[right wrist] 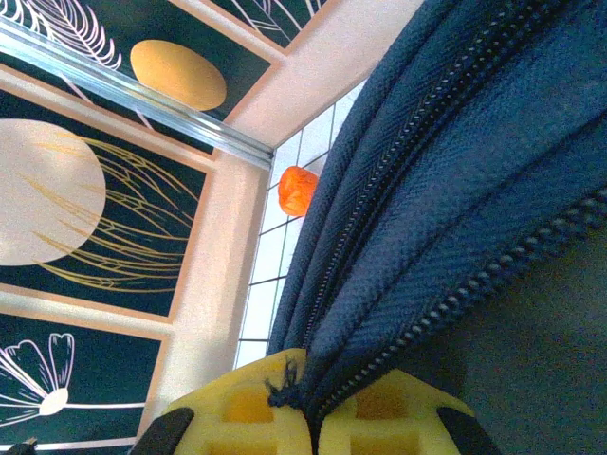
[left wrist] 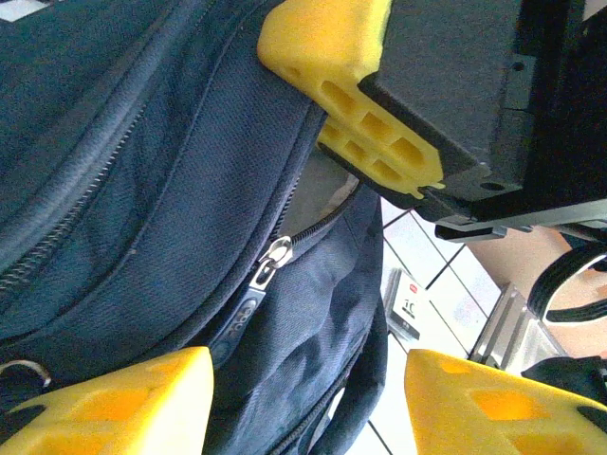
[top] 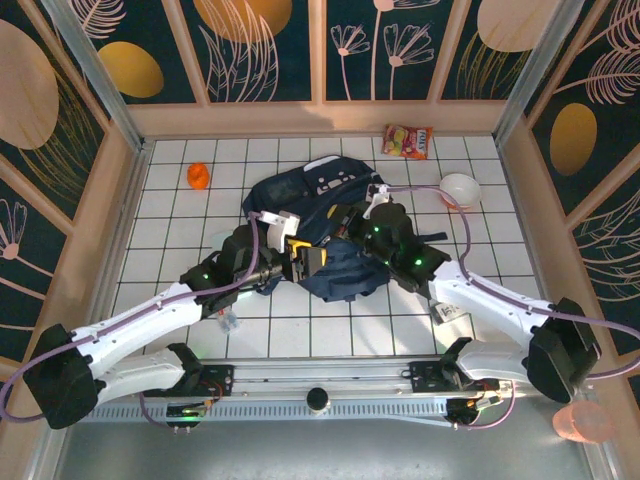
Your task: Pack the student bag
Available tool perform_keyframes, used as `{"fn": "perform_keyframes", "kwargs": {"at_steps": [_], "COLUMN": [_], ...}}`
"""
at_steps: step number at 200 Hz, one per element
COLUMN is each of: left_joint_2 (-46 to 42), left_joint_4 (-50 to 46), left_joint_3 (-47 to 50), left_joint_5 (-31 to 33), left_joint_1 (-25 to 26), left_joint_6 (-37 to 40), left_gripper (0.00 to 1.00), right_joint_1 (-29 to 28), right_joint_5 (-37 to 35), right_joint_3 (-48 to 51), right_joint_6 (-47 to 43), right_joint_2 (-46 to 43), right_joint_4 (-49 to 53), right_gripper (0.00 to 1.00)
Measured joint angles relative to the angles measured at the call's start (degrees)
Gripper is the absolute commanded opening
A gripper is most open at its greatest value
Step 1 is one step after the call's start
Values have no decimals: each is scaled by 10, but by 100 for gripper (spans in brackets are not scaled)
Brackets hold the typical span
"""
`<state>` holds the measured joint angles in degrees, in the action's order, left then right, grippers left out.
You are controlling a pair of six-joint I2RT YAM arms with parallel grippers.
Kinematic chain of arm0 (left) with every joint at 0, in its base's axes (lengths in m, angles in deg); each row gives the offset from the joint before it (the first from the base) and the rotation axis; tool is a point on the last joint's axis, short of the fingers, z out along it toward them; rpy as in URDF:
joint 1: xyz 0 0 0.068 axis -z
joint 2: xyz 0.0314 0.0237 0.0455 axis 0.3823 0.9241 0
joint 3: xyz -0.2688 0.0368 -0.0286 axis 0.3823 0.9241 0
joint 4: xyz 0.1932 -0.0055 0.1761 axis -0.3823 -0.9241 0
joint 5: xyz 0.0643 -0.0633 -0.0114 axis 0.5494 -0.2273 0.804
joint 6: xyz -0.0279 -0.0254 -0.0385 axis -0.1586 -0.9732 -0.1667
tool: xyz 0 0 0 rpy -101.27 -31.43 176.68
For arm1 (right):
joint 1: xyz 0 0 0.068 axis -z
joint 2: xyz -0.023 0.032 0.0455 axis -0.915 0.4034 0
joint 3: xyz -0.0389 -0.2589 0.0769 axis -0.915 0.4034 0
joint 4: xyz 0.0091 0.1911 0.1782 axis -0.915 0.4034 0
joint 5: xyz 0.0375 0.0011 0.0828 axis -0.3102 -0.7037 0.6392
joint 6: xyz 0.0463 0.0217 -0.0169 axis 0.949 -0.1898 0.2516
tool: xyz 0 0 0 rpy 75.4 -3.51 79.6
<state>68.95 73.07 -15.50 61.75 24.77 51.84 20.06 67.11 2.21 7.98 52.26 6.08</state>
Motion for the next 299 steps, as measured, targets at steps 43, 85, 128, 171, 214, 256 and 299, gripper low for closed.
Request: {"fn": "perform_keyframes", "kwargs": {"at_steps": [43, 85, 128, 171, 214, 256, 299], "left_joint_2": [36, 56, 60, 66, 43, 39, 48], "left_joint_4": [-12, -28, 38, 77, 28, 29, 40], "left_joint_3": [-4, -29, -23, -23, -23, -10, -10], "left_joint_5": [-3, 7, 21, 32, 93, 42, -44], "left_joint_1": [0, 0, 0, 0, -5, -25, -27], "left_joint_6": [-8, -12, -56, -55, -47, -28, -15], "left_gripper": [50, 55, 22, 0, 0, 51, 61], "right_joint_1": [-8, -10, -10, -12, 2, 19, 23], "right_joint_5": [-13, -27, -37, -35, -21, -1, 11], "right_joint_3": [-8, -11, -21, -33, -40, -57, -57], "right_joint_6": [3, 7, 10, 4, -9, -16, -16], "right_joint_2": [6, 7, 7, 7, -3, -12, -12], "right_joint_4": [-2, -2, 0, 34, 61, 86, 95], "right_gripper": [0, 0, 0, 0, 0, 0, 0]}}
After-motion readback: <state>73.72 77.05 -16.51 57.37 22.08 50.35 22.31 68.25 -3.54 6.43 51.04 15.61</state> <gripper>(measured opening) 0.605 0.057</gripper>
